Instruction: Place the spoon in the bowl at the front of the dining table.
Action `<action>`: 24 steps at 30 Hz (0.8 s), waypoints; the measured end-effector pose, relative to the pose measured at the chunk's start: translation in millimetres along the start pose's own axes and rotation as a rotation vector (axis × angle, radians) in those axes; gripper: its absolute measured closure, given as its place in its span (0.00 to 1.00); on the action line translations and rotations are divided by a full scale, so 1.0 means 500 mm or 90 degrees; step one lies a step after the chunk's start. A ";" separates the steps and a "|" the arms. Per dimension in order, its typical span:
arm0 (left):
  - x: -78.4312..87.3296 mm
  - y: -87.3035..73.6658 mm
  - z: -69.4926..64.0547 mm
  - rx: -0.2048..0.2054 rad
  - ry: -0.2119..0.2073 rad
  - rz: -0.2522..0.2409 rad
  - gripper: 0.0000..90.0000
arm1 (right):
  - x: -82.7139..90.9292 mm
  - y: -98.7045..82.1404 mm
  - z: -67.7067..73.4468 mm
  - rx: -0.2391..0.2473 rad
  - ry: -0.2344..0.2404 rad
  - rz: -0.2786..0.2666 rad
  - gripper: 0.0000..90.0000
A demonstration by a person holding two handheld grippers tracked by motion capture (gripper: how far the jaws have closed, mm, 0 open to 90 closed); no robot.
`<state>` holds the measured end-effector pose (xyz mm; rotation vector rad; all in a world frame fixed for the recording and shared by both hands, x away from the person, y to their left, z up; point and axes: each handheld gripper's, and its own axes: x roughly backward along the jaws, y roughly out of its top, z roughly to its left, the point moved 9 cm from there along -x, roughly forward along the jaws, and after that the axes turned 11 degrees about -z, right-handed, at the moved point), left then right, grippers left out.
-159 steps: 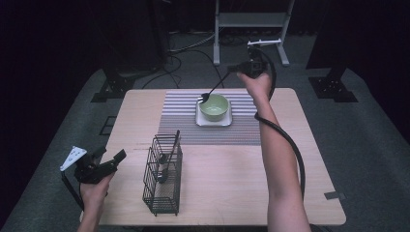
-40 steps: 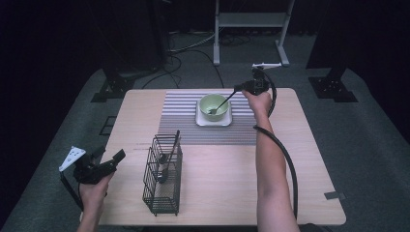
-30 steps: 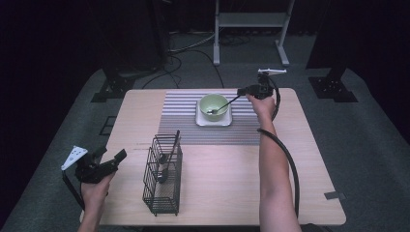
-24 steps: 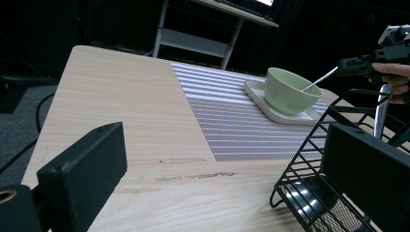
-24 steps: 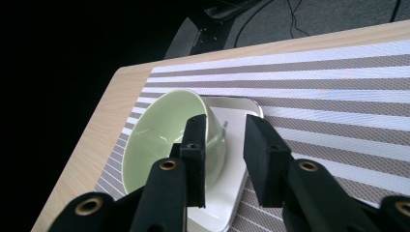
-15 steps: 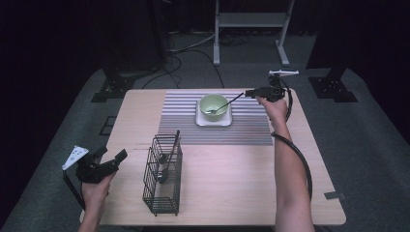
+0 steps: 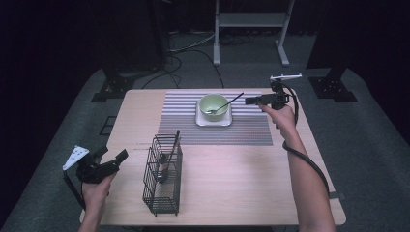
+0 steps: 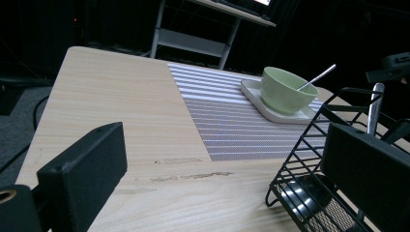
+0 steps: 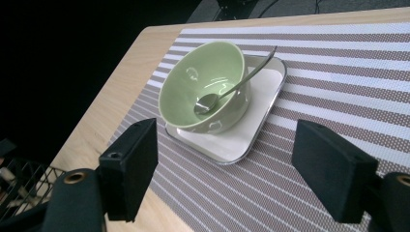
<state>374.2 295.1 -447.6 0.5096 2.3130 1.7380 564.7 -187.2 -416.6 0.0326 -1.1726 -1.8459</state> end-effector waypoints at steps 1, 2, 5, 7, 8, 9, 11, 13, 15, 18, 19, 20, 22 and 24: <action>0.000 0.000 0.000 0.001 0.000 0.000 0.02 | 0.004 0.000 0.002 0.003 0.000 0.002 0.25; -0.001 -0.001 0.001 0.003 0.000 0.000 0.02 | 0.010 0.001 0.006 0.006 0.003 0.000 0.25; -0.004 -0.004 0.001 0.003 0.000 0.004 0.02 | 0.026 0.004 0.014 0.014 0.010 -0.006 0.25; -0.005 -0.006 0.001 0.001 0.001 0.005 0.02 | 0.032 0.000 0.019 0.022 0.018 -0.003 0.23; -0.005 -0.008 0.002 0.000 0.003 0.008 0.02 | 0.034 -0.003 0.021 0.024 0.022 -0.001 0.23; -0.005 -0.008 0.002 0.000 0.003 0.008 0.02 | 0.034 -0.003 0.021 0.024 0.022 -0.001 0.23; -0.005 -0.009 0.001 -0.001 0.004 0.010 0.02 | 0.035 -0.014 0.024 0.030 0.027 0.008 0.21; -0.003 -0.008 -0.001 -0.002 0.004 0.008 0.02 | 0.038 -0.028 0.028 0.038 0.031 0.020 0.21; -0.002 -0.008 -0.001 -0.003 0.003 0.009 0.02 | 0.042 -0.037 0.032 0.045 0.035 0.026 0.21; -0.003 -0.008 -0.001 -0.002 0.003 0.008 0.02 | 0.046 -0.044 0.035 0.047 0.038 0.031 0.20; -0.004 -0.008 -0.001 0.000 0.003 0.009 0.02 | 0.051 -0.052 0.038 0.051 0.041 0.033 0.20; -0.004 -0.008 -0.001 -0.002 0.003 0.009 0.02 | 0.054 -0.056 0.038 0.051 0.042 0.037 0.20; -0.005 -0.008 -0.002 -0.003 0.003 0.008 0.02 | 0.059 -0.064 0.039 0.052 0.044 0.042 0.20; -0.005 -0.008 -0.003 -0.004 0.002 0.009 0.02 | 0.062 -0.067 0.038 0.054 0.044 0.044 0.20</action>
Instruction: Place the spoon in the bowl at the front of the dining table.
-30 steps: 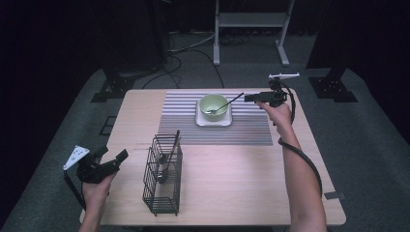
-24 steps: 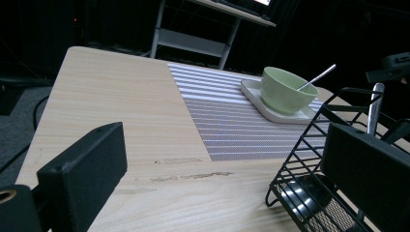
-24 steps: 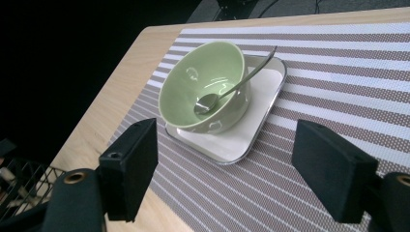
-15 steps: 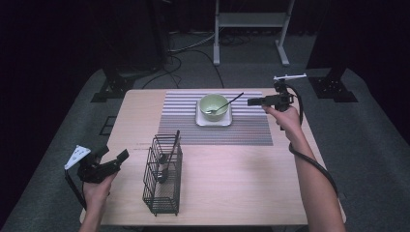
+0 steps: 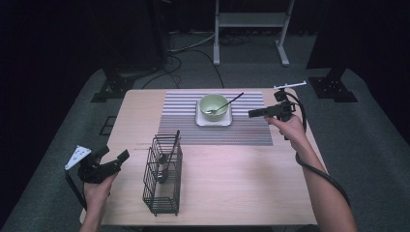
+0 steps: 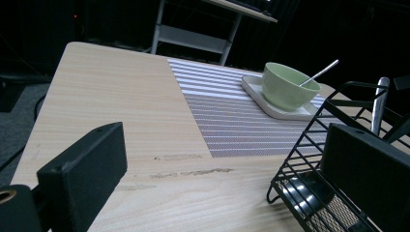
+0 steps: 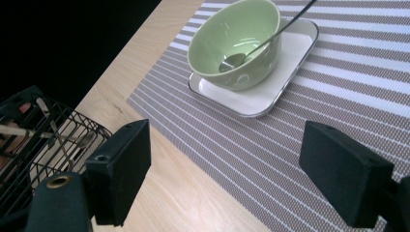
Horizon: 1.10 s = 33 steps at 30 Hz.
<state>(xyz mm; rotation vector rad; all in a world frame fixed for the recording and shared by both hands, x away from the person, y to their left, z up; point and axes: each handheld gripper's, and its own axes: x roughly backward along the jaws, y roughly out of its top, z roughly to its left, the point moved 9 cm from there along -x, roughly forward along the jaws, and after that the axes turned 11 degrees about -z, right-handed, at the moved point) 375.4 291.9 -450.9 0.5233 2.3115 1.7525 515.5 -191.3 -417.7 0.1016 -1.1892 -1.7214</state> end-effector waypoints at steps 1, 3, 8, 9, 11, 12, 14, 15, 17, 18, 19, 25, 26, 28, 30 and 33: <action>0.000 0.000 -0.001 -0.002 0.000 0.001 0.02 | 0.005 -0.006 0.000 -0.001 0.003 0.003 0.20; -0.001 -0.001 -0.001 0.000 0.002 0.002 0.02 | 0.009 -0.012 -0.001 -0.001 0.006 0.003 0.20; -0.003 -0.002 -0.003 -0.001 0.000 0.002 0.02 | 0.019 -0.027 0.002 -0.001 0.015 0.009 0.19; -0.003 -0.002 -0.003 -0.001 0.000 0.002 0.02 | 0.019 -0.027 0.002 -0.001 0.015 0.009 0.19; -0.005 -0.002 -0.003 -0.003 0.001 0.003 0.02 | 0.026 -0.034 0.006 0.000 0.021 0.011 0.19; -0.005 -0.002 -0.003 -0.003 0.001 0.003 0.02 | 0.032 -0.041 0.011 0.004 0.029 0.011 0.19; -0.006 -0.002 -0.001 -0.004 0.001 0.004 0.02 | 0.035 -0.044 0.013 0.004 0.030 0.012 0.19; -0.007 -0.003 0.000 -0.002 0.002 0.005 0.02 | 0.039 -0.053 0.015 0.005 0.034 0.015 0.18; -0.008 -0.004 0.000 -0.002 0.003 0.005 0.02 | 0.041 -0.062 0.017 0.003 0.039 0.018 0.18; -0.008 -0.004 0.000 -0.002 0.003 0.005 0.02 | 0.041 -0.062 0.017 0.003 0.039 0.018 0.18; -0.009 -0.004 -0.001 -0.004 0.003 0.006 0.02 | 0.043 -0.070 0.019 0.003 0.043 0.021 0.18; -0.010 -0.006 0.000 -0.005 0.004 0.009 0.02 | 0.044 -0.089 0.021 0.000 0.053 0.025 0.18; -0.011 -0.006 0.000 -0.004 0.004 0.009 0.02 | 0.044 -0.092 0.022 -0.001 0.054 0.026 0.18; -0.011 -0.006 0.000 -0.003 0.004 0.009 0.02 | 0.044 -0.095 0.022 0.001 0.056 0.026 0.18; -0.011 -0.006 0.000 -0.003 0.005 0.009 0.02 | 0.044 -0.101 0.022 0.001 0.057 0.029 0.18; -0.011 -0.007 0.000 -0.004 0.004 0.010 0.02 | 0.045 -0.114 0.025 0.001 0.058 0.034 0.18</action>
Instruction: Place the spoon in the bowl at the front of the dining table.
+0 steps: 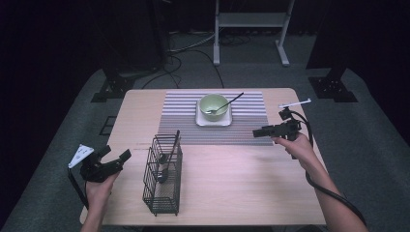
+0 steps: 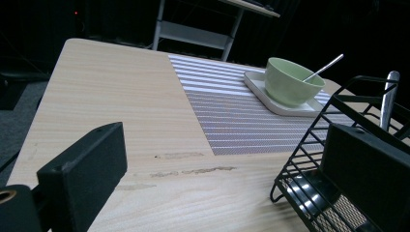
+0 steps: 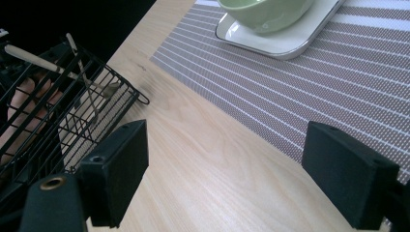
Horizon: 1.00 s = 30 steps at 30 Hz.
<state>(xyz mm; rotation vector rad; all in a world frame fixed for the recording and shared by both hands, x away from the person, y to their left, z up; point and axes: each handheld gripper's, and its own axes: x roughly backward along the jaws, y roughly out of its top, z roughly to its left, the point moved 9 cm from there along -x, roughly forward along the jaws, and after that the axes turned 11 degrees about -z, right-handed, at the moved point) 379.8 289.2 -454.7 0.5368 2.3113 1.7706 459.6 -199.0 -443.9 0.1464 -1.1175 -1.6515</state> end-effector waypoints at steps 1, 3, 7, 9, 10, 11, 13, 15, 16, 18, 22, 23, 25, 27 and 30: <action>0.000 0.000 0.000 0.000 0.000 0.000 0.02 | 0.000 0.000 0.000 0.000 0.000 0.000 0.18; 0.001 0.000 0.000 0.000 0.000 -0.001 0.02 | 0.000 -0.009 0.002 -0.002 0.002 0.003 0.17; 0.000 0.000 0.001 0.001 0.000 -0.001 0.02 | -0.003 -0.020 0.007 0.000 0.007 0.006 0.18; 0.000 -0.001 0.001 0.000 0.000 0.001 0.02 | -0.004 -0.026 0.010 0.000 0.010 0.009 0.18; 0.000 -0.002 0.001 -0.001 0.001 0.002 0.02 | -0.005 -0.030 0.010 0.001 0.011 0.011 0.18; 0.000 -0.002 0.001 -0.001 0.000 0.003 0.02 | -0.005 -0.033 0.011 0.000 0.012 0.012 0.18; 0.000 -0.002 0.001 0.000 0.000 0.003 0.02 | -0.005 -0.036 0.011 0.003 0.013 0.013 0.18; 0.000 -0.002 0.000 -0.001 0.000 0.004 0.02 | -0.003 -0.044 0.016 0.003 0.018 0.013 0.18; 0.000 -0.003 0.000 0.001 0.000 0.003 0.02 | -0.003 -0.046 0.018 0.002 0.018 0.014 0.18; 0.000 -0.002 0.000 -0.001 0.000 0.003 0.02 | -0.001 -0.050 0.020 0.004 0.020 0.014 0.18; 0.001 -0.001 0.000 0.002 0.001 0.000 0.02 | 0.001 -0.056 0.022 0.005 0.022 0.014 0.18; 0.002 0.000 0.000 0.001 0.001 0.000 0.02 | 0.002 -0.058 0.024 0.003 0.023 0.015 0.17; 0.002 0.000 0.000 0.002 0.001 -0.001 0.02 | 0.004 -0.063 0.026 0.004 0.024 0.014 0.18; 0.002 -0.001 0.001 0.002 0.002 0.000 0.02 | 0.005 -0.068 0.029 0.008 0.025 0.015 0.18; 0.001 -0.001 0.001 0.001 0.001 0.001 0.02 | 0.009 -0.076 0.034 0.010 0.028 0.015 0.18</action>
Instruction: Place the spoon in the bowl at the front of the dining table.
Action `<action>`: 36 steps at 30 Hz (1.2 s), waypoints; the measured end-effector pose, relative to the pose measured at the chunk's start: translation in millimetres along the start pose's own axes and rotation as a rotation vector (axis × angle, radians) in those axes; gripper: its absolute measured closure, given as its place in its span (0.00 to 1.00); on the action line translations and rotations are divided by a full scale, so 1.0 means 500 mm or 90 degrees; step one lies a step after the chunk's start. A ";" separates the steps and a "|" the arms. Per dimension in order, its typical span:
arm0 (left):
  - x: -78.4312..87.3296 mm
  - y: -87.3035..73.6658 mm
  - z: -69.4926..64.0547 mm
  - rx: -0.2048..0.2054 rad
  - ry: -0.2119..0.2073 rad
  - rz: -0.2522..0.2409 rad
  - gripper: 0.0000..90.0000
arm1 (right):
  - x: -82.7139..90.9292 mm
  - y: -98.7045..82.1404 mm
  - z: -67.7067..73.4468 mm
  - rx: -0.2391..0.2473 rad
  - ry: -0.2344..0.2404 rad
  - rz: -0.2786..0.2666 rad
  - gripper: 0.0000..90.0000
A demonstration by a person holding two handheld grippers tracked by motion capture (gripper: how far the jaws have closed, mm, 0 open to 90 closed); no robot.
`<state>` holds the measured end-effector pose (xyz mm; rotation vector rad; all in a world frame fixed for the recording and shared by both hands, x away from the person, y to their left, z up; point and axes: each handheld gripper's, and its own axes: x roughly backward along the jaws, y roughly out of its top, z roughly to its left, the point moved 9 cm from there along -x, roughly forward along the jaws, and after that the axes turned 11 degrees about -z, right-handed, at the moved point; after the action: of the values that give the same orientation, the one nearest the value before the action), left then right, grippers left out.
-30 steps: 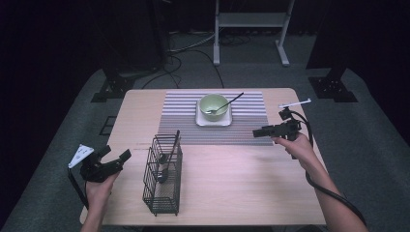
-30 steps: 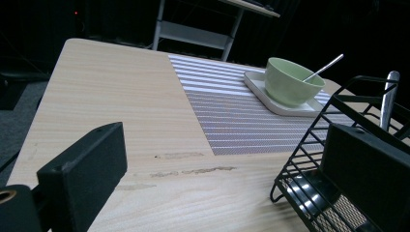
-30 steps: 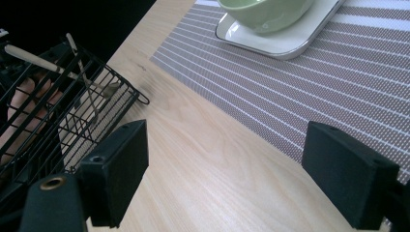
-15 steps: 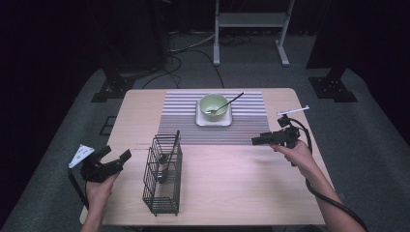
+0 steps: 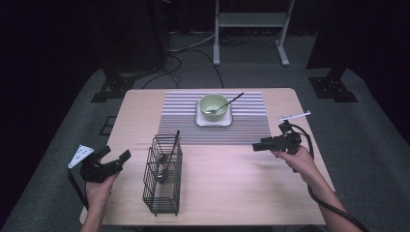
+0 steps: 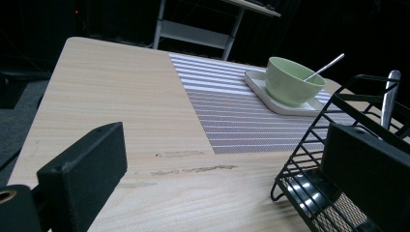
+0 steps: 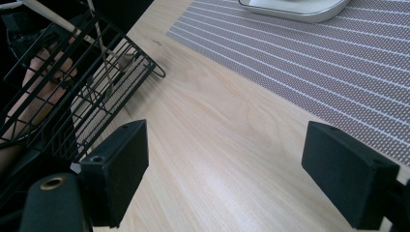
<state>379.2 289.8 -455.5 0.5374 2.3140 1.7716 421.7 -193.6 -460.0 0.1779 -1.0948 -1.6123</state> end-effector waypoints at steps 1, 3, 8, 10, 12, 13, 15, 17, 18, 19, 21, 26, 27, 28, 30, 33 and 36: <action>0.000 0.000 0.000 0.000 0.000 0.000 0.02 | 0.001 -0.004 0.003 0.002 0.002 0.000 0.18; 0.000 0.001 -0.001 0.000 0.000 -0.001 0.02 | 0.002 -0.007 0.005 0.003 0.003 -0.001 0.18; 0.000 0.000 -0.001 -0.002 0.001 0.001 0.02 | 0.000 -0.024 0.018 0.005 0.014 0.004 0.18; 0.000 0.000 -0.002 -0.002 0.001 0.001 0.02 | -0.001 -0.030 0.019 0.003 0.016 0.006 0.18; 0.001 0.001 -0.001 -0.005 0.000 0.001 0.02 | -0.002 -0.032 0.019 0.003 0.017 0.008 0.18; 0.001 0.002 -0.001 -0.002 0.001 -0.002 0.02 | -0.003 -0.035 0.021 0.002 0.019 0.007 0.18; 0.002 0.004 0.000 -0.003 0.002 -0.005 0.02 | -0.005 -0.042 0.023 -0.001 0.021 0.009 0.18; 0.003 0.004 0.000 -0.004 0.002 -0.004 0.02 | -0.005 -0.044 0.024 -0.001 0.022 0.010 0.18; 0.003 0.004 0.001 -0.003 0.002 -0.004 0.02 | -0.006 -0.046 0.024 0.002 0.022 0.011 0.18; 0.003 0.004 0.001 -0.004 0.002 -0.004 0.02 | -0.006 -0.048 0.026 -0.001 0.023 0.011 0.18; 0.003 0.003 0.001 -0.004 0.002 -0.004 0.02 | -0.006 -0.052 0.027 -0.001 0.024 0.012 0.17; 0.002 0.002 -0.003 -0.006 0.000 -0.001 0.02 | -0.004 -0.065 0.037 -0.001 0.035 0.005 0.18; 0.001 0.001 -0.003 -0.008 0.000 -0.001 0.02 | -0.003 -0.067 0.038 -0.001 0.036 0.004 0.18; 0.001 0.001 -0.003 -0.007 0.000 0.000 0.02 | -0.002 -0.071 0.040 -0.002 0.037 0.003 0.18; -0.001 0.000 -0.003 -0.008 0.000 0.002 0.02 | 0.002 -0.081 0.043 -0.006 0.041 0.001 0.18; -0.002 -0.001 -0.003 -0.010 0.000 0.003 0.02 | 0.004 -0.087 0.045 -0.010 0.047 -0.001 0.18; -0.003 -0.001 -0.002 -0.010 0.000 0.003 0.02 | 0.004 -0.098 0.048 -0.011 0.049 0.001 0.18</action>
<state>380.2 288.2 -456.0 0.5409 2.2989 1.7915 371.9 -184.8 -481.0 0.2269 -1.0218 -1.6002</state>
